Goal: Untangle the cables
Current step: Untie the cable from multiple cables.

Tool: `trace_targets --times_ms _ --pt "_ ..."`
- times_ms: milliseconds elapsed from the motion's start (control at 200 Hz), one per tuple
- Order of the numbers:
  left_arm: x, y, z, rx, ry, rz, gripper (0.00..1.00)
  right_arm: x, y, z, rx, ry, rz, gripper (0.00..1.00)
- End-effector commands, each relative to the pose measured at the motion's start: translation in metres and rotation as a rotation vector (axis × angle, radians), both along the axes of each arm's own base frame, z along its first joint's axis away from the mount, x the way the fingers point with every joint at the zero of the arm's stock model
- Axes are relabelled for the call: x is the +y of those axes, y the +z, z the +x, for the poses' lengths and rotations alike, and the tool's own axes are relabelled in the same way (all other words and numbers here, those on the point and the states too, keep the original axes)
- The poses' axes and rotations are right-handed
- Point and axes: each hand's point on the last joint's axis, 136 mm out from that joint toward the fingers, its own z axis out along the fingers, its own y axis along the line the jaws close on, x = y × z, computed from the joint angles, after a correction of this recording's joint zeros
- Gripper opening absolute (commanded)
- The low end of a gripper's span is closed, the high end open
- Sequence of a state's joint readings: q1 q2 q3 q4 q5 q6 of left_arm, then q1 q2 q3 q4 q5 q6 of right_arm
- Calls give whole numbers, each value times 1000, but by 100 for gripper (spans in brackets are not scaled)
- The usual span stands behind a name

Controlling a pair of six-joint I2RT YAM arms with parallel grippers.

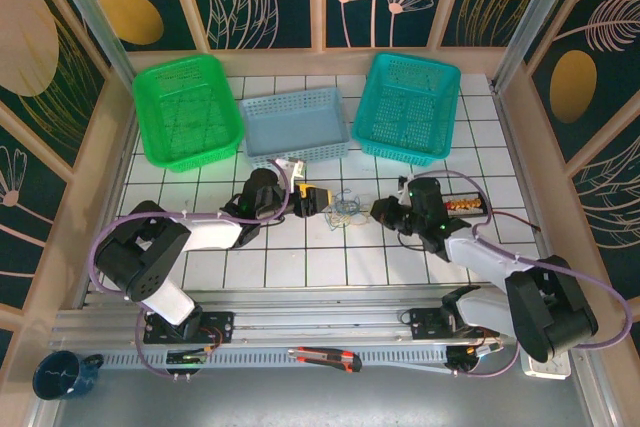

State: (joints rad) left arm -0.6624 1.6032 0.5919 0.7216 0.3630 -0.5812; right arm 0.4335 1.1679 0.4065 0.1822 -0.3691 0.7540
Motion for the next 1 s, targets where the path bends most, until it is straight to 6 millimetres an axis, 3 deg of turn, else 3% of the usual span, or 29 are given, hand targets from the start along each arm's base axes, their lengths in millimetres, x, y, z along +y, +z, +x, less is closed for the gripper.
trace_targets --times_ms 0,290,641,996 --pt "-6 18 3 -62 -26 -1 69 6 25 6 -75 62 -18 0" --pt "-20 19 7 -110 -85 17 73 35 68 16 -166 163 -10 0" --pt "-30 6 -1 -160 -124 60 79 75 113 8 -248 270 2 0" --pt "-22 25 0 -209 -59 -12 79 104 139 -1 -279 332 53 0"
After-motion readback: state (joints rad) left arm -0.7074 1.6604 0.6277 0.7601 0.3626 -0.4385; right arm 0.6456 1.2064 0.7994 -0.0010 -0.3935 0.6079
